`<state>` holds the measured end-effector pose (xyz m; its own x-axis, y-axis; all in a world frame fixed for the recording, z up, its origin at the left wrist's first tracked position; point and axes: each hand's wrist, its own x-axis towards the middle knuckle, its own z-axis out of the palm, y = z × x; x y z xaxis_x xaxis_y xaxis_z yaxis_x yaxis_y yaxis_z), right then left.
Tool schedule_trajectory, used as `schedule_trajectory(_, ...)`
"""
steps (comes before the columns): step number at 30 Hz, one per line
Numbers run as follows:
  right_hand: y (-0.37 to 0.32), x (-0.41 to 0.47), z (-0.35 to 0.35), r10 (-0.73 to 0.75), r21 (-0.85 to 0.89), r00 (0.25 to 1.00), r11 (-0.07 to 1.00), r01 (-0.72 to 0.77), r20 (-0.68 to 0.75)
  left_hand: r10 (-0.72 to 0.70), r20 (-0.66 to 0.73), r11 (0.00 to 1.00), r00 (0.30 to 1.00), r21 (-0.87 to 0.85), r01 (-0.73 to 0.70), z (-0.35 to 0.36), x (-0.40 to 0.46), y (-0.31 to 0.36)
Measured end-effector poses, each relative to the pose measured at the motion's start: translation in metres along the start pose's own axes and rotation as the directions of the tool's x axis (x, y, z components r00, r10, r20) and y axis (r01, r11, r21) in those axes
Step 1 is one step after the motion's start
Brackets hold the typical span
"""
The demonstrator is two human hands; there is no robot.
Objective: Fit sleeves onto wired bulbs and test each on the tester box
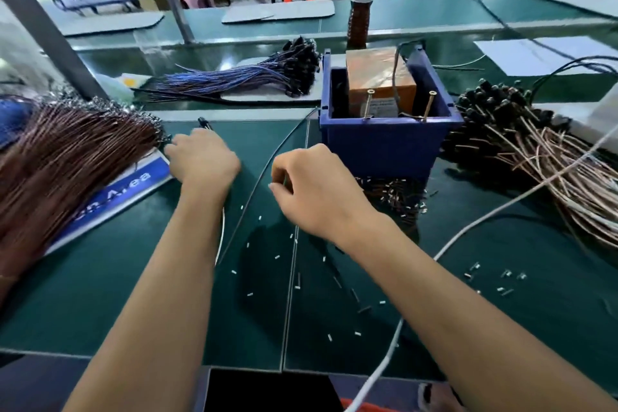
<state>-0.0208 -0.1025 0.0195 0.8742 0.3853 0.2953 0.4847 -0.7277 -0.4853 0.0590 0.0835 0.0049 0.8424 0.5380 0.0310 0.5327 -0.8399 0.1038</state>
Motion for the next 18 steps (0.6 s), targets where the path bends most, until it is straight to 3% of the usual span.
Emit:
schedule_trajectory(5, -0.004, 0.008, 0.008, 0.024, 0.006, 0.999, 1.000, -0.024, 0.021, 0.025, 0.044, 0.991, 0.999, 0.130, -0.030, 0.009, 0.004, 0.005)
schedule_trajectory(8, -0.002, 0.010, 0.015, 0.082, 0.028, 0.996, 0.996, -0.084, 0.044, 0.083, 0.067, 0.992, 0.994, 0.088, -0.088, 0.008, 0.000, 0.011)
schedule_trajectory(10, -0.003, 0.012, 0.018, 0.136, 0.095, 0.990, 0.986, -0.138, 0.029, 0.123, 0.045, 0.989, 0.991, -0.084, -0.119, 0.003, -0.002, 0.015)
schedule_trajectory(12, -0.005, 0.015, 0.019, 0.194, 0.199, 0.981, 0.962, -0.187, -0.013, 0.091, -0.020, 0.896, 0.996, -0.435, -0.091, -0.005, -0.010, 0.023)
schedule_trajectory(13, -0.006, 0.016, 0.019, 0.217, 0.251, 0.976, 0.946, -0.205, -0.024, 0.057, -0.030, 0.743, 0.998, -0.666, -0.062, -0.010, -0.018, 0.029)
schedule_trajectory(15, -0.010, 0.019, 0.015, 0.237, 0.367, 0.971, 0.906, -0.210, -0.029, -0.032, -0.038, 0.198, 0.999, -0.980, -0.031, -0.020, -0.032, 0.044)
schedule_trajectory(16, -0.013, 0.020, 0.011, 0.240, 0.441, 0.970, 0.875, -0.201, -0.034, -0.069, -0.038, -0.054, 0.997, -0.998, -0.042, -0.027, -0.038, 0.049)
schedule_trajectory(18, -0.015, 0.020, 0.001, 0.243, 0.593, 0.968, 0.790, -0.156, -0.069, -0.079, -0.070, -0.373, 0.994, -0.923, -0.095, -0.044, -0.051, 0.057)
